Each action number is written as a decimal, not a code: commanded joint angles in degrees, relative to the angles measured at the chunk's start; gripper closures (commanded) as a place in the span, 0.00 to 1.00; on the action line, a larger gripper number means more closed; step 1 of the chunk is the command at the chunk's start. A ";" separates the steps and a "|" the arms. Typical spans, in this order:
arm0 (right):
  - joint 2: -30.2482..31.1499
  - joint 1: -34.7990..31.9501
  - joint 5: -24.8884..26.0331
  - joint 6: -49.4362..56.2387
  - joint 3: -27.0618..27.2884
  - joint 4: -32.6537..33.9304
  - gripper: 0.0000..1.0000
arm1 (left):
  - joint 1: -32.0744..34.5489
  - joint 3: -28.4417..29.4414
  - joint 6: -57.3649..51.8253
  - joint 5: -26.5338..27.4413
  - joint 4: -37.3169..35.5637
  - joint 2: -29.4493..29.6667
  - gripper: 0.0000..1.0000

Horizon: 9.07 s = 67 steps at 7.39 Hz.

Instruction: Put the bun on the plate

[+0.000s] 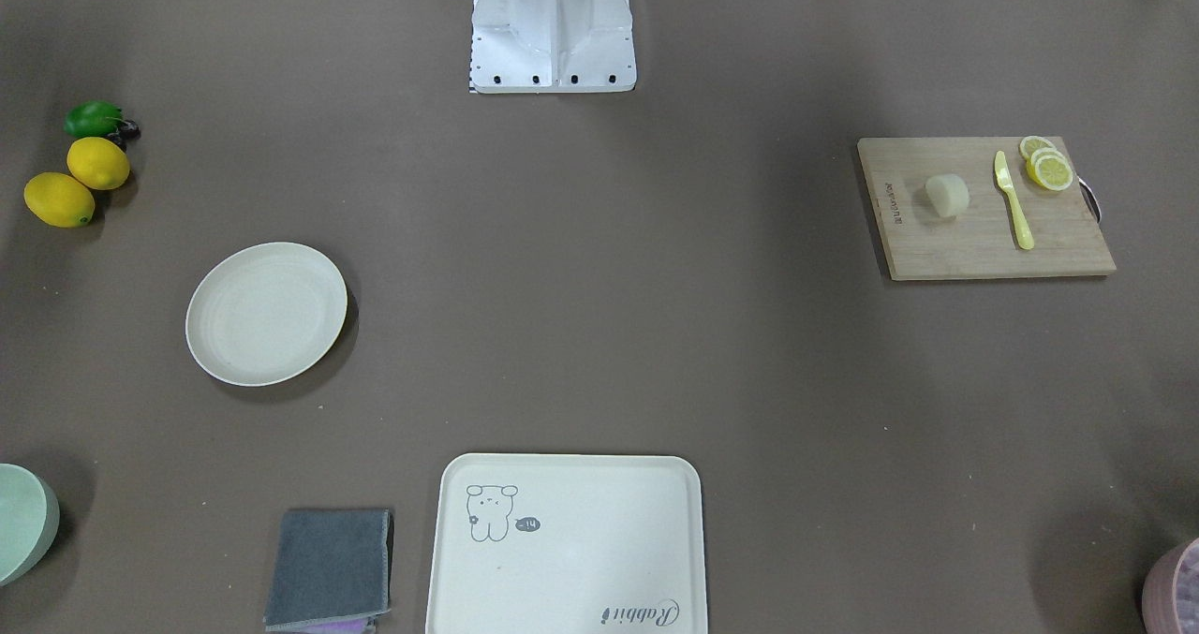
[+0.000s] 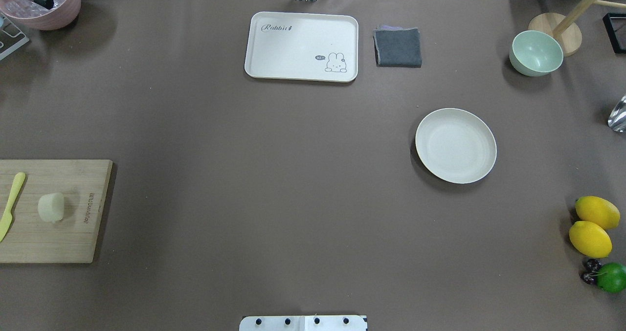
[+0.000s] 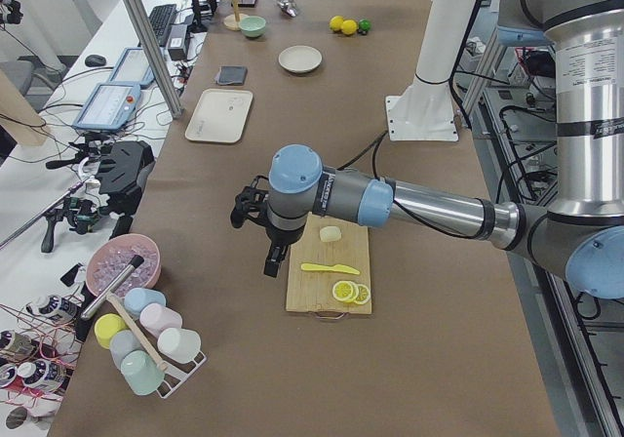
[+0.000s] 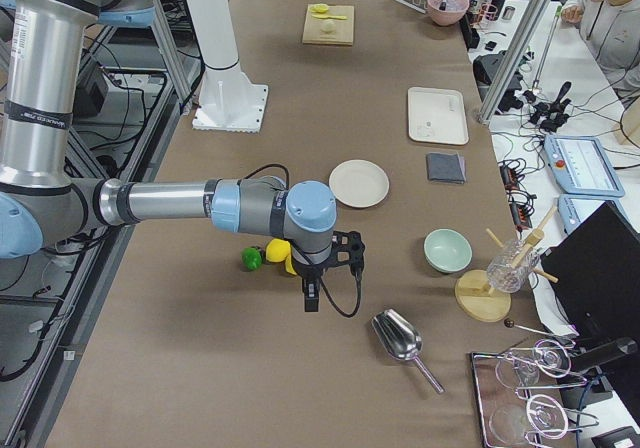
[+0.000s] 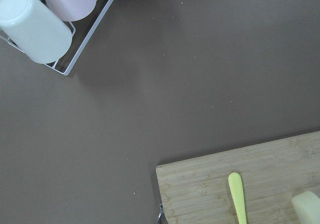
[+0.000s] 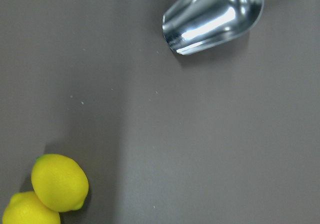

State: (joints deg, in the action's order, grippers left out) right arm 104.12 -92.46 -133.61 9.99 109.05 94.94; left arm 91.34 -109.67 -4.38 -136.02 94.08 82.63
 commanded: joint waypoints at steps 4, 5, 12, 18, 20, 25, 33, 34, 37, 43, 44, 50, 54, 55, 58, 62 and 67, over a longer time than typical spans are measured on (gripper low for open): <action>-0.67 -1.41 -2.71 -1.90 1.16 -7.13 0.00 | -0.20 6.58 1.39 -0.38 15.24 5.00 0.03; -0.94 -1.32 -2.88 -7.48 1.60 -7.31 0.00 | -0.29 6.49 2.87 -2.82 15.69 5.17 0.03; -3.99 33.51 14.47 -72.39 -7.21 -49.23 0.03 | -5.04 6.49 3.24 -5.57 17.63 5.61 0.02; -13.51 49.64 28.30 -88.04 -15.00 -56.53 0.22 | -5.04 6.40 3.33 -5.49 17.63 5.70 0.02; -12.28 50.01 28.23 -87.95 -14.04 -56.53 0.80 | -5.04 6.40 3.33 -5.49 17.63 5.87 0.02; -15.76 50.36 28.32 -93.27 -4.94 -46.40 1.00 | -5.04 6.40 5.52 -5.49 17.63 6.49 0.02; -47.07 74.60 50.98 -120.63 -8.75 -16.36 1.00 | -5.04 6.93 6.67 -5.49 17.55 7.19 0.02; -47.08 76.45 53.08 -120.65 -9.28 -16.36 1.00 | -5.04 6.93 6.67 -5.49 17.63 7.19 0.02; -47.26 75.95 53.20 -116.11 -7.99 -13.83 0.00 | -5.56 7.02 6.76 -5.49 17.55 7.19 0.02; -34.82 39.07 15.62 -74.68 3.18 -3.97 0.00 | -27.65 6.75 40.11 6.14 40.48 -3.48 0.02; -29.38 36.59 14.88 -66.94 5.45 -4.23 0.00 | -30.84 6.75 45.11 7.51 44.49 -6.32 0.02; -19.31 26.54 6.35 -50.07 7.59 -4.67 0.00 | -51.61 7.80 62.22 26.24 52.09 -10.39 0.03; -18.70 26.46 6.52 -49.99 7.50 -4.76 0.00 | -51.79 7.98 61.34 26.33 52.09 -10.39 0.91; -18.08 25.76 6.52 -49.29 7.41 -4.67 0.00 | -51.79 7.90 61.34 26.24 52.09 -10.21 1.00; -13.18 17.26 3.02 -38.94 6.71 -4.41 0.00 | -51.44 4.74 61.69 24.76 51.65 -6.81 1.00; -4.56 1.27 -0.94 -9.46 -1.09 -3.79 0.00 | -51.52 5.78 69.71 22.02 41.48 12.67 1.00; -0.16 -3.60 -0.95 -1.03 -2.87 -4.40 0.00 | -65.22 17.55 84.70 34.57 40.22 35.64 1.00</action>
State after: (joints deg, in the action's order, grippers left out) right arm 103.13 -95.76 -134.55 8.61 106.23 90.84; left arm 29.55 -94.35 77.63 -104.76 134.37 113.99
